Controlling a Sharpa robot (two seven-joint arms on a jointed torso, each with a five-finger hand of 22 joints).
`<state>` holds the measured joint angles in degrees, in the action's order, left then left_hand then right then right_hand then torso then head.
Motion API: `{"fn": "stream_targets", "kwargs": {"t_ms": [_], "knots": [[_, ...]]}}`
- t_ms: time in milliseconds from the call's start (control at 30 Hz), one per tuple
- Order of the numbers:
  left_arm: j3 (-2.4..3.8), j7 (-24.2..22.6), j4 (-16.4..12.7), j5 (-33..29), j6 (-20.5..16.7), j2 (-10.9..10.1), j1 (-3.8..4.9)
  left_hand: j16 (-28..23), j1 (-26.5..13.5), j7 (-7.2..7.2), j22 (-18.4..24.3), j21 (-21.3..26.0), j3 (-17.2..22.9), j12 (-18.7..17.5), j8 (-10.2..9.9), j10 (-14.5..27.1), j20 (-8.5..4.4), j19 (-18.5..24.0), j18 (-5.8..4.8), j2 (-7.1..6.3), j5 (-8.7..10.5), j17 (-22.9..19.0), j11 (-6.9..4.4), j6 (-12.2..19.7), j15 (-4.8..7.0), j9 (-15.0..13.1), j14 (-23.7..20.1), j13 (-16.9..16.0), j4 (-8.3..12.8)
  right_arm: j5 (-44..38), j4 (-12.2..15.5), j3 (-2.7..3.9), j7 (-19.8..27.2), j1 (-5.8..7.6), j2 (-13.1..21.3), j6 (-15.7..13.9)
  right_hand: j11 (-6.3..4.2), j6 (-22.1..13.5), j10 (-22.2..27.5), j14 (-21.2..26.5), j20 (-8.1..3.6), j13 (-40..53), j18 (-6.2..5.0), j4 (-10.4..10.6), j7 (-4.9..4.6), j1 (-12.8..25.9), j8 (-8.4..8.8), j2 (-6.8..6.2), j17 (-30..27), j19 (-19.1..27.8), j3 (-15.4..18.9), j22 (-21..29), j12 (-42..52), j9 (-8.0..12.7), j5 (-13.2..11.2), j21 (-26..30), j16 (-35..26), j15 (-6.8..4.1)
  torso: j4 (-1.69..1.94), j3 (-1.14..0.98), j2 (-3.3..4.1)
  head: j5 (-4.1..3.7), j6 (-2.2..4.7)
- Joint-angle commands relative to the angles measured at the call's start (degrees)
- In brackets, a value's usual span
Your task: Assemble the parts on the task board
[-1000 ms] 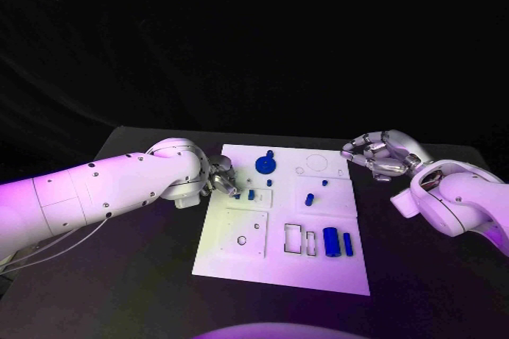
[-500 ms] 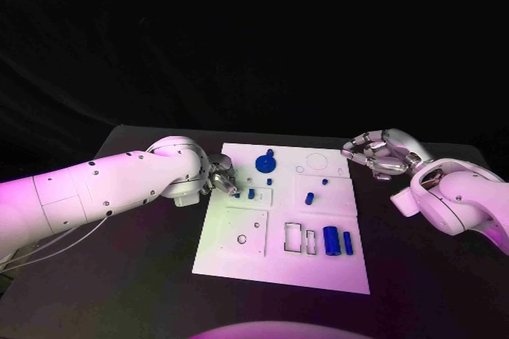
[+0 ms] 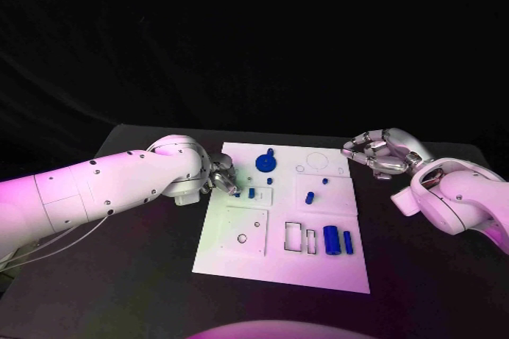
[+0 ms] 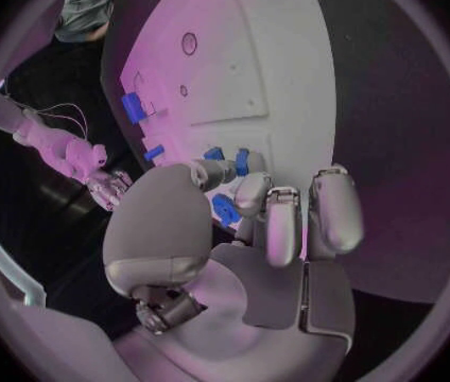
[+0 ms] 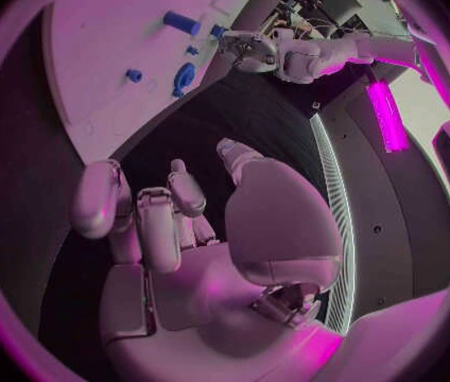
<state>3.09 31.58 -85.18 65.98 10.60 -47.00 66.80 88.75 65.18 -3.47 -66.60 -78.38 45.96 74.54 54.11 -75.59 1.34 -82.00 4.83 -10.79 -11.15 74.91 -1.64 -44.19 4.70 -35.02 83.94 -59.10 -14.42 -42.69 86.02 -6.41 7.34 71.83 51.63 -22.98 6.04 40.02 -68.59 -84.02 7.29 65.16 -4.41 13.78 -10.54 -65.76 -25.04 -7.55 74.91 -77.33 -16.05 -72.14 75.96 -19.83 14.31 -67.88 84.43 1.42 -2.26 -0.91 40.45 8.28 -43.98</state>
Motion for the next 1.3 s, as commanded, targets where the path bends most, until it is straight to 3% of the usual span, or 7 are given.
{"fn": "stream_targets", "kwargs": {"t_ms": [33,400,933,1300], "knots": [[-0.25,0.5,-0.2,0.17,2.61,0.15,-0.37,0.34,-0.49,0.91,-0.17,-0.36,8.65,0.31,0.27,-0.46,-0.16,-0.43,-0.38,-0.07,0.21,12.96,-0.01,-1.2,0.29,-0.03,5.52,-0.2,9.03,-0.12,0.02,0.0,0.13,-0.04,-0.02,0.86,-0.43,-0.32,-0.04,-2.84,-0.26,-0.05,-1.01,0.27,0.13,0.03,-0.25,0.49,1.8,0.2,-0.02,0.03,-0.2,0.09,0.37,0.25,-0.24,-0.3,0.0,0.01,-0.02,-0.01,-0.06],[-0.25,0.43,-0.07,0.2,3.13,0.21,-0.4,0.46,-2.24,1.37,-0.58,-0.56,6.24,0.84,0.48,-1.26,-0.26,-0.54,-0.44,-0.8,0.37,13.21,-0.32,-1.82,0.49,0.38,5.58,-1.21,8.47,-0.12,-0.04,-0.01,0.11,-0.05,-0.02,0.84,-0.43,-0.32,-0.04,-2.84,-0.26,-0.05,-1.01,0.27,0.13,0.03,-0.25,0.49,1.8,0.2,-0.02,0.03,-0.2,0.09,0.37,0.25,-0.24,-0.3,-0.01,0.01,-0.03,-0.05,-0.15],[-0.25,0.38,0.45,-0.01,2.52,0.46,-0.41,0.55,-3.9,1.77,-1.04,-0.77,3.26,1.1,0.28,-1.66,-0.48,-0.68,-0.52,-0.61,0.48,13.41,-0.63,-2.62,0.75,1.17,5.63,-1.94,6.75,-0.12,-0.21,-0.03,0.09,-0.14,-0.08,0.82,-0.44,-0.32,-0.03,-2.83,-0.27,-0.06,-1.03,0.47,0.14,-0.03,-0.32,0.56,1.75,0.24,0.13,0.08,-0.21,0.11,0.43,0.35,-0.27,-0.31,-0.04,-0.01,-0.03,0.02,-0.2],[-0.25,0.43,0.78,-0.28,2.6,0.69,-0.41,0.67,-6.6,1.96,-1.49,-0.93,-3.0,1.3,-0.06,-1.94,-0.62,-0.81,-0.6,-0.77,0.49,13.68,-0.76,-3.85,0.87,2.41,5.69,-2.65,2.43,-0.12,-0.26,-0.04,0.1,-0.17,-0.09,0.77,-0.44,-0.32,-0.03,-2.83,-0.27,-0.06,-1.03,0.47,0.14,-0.03,-0.32,0.56,1.75,0.24,0.13,0.08,-0.21,0.11,0.43,0.35,-0.27,-0.31,-0.03,-0.04,-0.03,-0.02,-0.22]]}}
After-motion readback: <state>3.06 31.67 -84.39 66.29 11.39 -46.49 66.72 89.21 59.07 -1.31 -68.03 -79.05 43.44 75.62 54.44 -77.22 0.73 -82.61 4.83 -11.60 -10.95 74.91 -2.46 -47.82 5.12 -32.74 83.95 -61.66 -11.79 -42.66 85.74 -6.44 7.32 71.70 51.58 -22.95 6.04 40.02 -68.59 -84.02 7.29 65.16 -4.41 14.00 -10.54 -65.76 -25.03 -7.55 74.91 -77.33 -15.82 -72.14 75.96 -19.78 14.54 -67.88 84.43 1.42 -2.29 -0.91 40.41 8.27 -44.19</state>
